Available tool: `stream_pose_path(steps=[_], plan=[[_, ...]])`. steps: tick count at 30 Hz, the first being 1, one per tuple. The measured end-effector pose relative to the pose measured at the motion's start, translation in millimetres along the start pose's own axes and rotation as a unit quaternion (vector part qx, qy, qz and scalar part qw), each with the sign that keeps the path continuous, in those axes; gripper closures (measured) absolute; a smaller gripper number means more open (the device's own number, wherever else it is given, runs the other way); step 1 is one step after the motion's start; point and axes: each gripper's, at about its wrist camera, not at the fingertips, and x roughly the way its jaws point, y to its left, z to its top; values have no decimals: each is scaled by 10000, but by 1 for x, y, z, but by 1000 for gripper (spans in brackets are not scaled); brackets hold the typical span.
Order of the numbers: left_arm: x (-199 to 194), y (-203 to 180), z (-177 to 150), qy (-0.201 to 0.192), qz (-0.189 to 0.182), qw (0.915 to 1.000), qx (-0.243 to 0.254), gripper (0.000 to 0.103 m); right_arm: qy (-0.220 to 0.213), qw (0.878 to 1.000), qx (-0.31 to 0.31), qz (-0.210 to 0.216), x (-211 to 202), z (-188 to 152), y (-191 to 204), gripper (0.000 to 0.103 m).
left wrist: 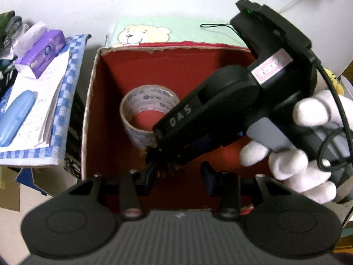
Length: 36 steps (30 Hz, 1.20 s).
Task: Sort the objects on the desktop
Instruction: 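Carry the pine cone into the red box and release it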
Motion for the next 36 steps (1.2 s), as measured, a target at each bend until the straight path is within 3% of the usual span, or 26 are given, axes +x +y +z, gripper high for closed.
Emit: stream_pose_path(steps=[6,13,23,27,32,36], plan=[[3,2,3,20,31,10000,-81,59,85,9997,-219,33,2,1,2,56],[4,4,7,62,92,9998,-184,59,148,9997,26,204,2,1,-7,55],[-8,-1,6,-128,-35,9998,-174,59,-224,9989,-37,416,-10,-4,-10,50],[-4,-7,7,-118,49,9999,-110,59,-213,9994,-37,262,-7,-2,-7,51],[-9,-8,7,-162,123,9998,-49,57,-137,9979,296,555,-5,0,-17,47],[-14,-4,5,-216,205,9995,-49,56,-209,9984,207,478,-6,-1,-12,44]])
